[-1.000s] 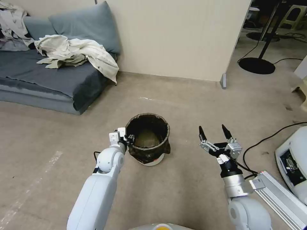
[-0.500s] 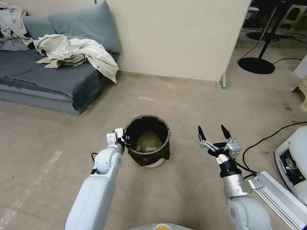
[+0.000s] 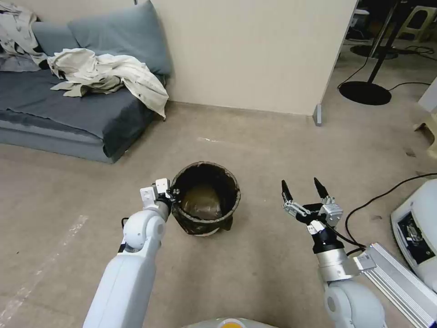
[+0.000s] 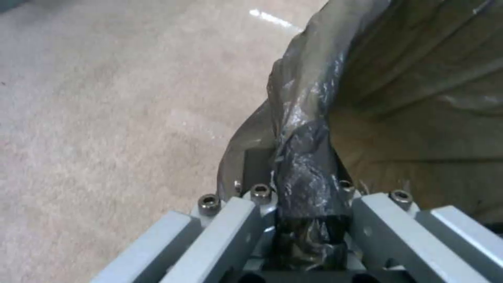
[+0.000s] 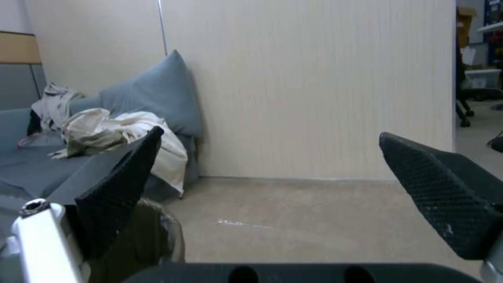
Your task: Pick up the trash can from the floor.
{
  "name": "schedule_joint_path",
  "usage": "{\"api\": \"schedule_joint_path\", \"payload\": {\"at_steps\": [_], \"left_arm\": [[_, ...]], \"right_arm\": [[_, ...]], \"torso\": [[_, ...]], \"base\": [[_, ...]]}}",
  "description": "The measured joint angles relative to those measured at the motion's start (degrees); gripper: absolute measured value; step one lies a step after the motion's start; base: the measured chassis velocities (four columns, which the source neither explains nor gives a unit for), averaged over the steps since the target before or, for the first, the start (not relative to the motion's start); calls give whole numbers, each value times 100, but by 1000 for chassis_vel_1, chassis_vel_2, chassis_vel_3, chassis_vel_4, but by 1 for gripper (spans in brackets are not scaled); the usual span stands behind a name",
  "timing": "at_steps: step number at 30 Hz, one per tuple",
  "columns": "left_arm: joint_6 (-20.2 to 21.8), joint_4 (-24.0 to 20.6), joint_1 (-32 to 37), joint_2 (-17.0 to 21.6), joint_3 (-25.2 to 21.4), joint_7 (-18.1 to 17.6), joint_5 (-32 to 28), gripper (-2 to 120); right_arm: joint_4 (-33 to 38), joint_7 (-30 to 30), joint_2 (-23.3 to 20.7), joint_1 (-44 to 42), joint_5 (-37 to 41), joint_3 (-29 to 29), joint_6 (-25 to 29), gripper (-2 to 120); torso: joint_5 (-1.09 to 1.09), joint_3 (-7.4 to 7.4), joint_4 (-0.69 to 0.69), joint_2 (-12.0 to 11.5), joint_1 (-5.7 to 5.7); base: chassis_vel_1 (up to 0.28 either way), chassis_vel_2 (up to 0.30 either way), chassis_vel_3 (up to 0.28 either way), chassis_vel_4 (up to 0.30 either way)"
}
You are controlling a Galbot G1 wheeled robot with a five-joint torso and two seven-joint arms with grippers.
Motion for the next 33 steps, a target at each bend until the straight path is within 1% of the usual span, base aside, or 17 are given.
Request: {"api": "schedule_joint_path", "payload": {"at_steps": [1, 4, 5, 8, 17, 27, 33], "left_arm": [[0, 0, 0, 0, 0, 0, 0, 2], [14, -307, 148, 61, -69, 6, -105, 2], [14, -307, 148, 61, -69, 6, -105, 2], [43, -570, 268, 130, -130, 28, -201, 2], [69, -947, 528, 174, -264, 54, -392, 2], [69, -1121, 684, 178, -332, 90, -465, 2], [47, -1177, 766, 150, -358, 193, -466, 2]], "right_arm": [[0, 0, 0, 0, 0, 0, 0, 100], [16, -1, -4, -7, -2, -1, -1, 100], [16, -1, -4, -7, -2, -1, -1, 100], [28, -7, -5, -17, -3, -3, -3, 100], [60, -13, -13, -21, -8, -12, -11, 100], [72, -16, -9, -29, -2, -17, -16, 100], [72, -34, -16, -52, 25, -11, -15, 100]], "torso": [[0, 0, 0, 0, 0], [0, 0, 0, 0, 0], [0, 0, 0, 0, 0], [0, 0, 0, 0, 0], [0, -1, 0, 0, 0], [0, -1, -1, 0, 0], [0, -1, -1, 0, 0]], "base": [[0, 0, 0, 0], [0, 0, 0, 0], [0, 0, 0, 0], [0, 0, 0, 0], [0, 0, 0, 0], [0, 0, 0, 0], [0, 0, 0, 0]]}}
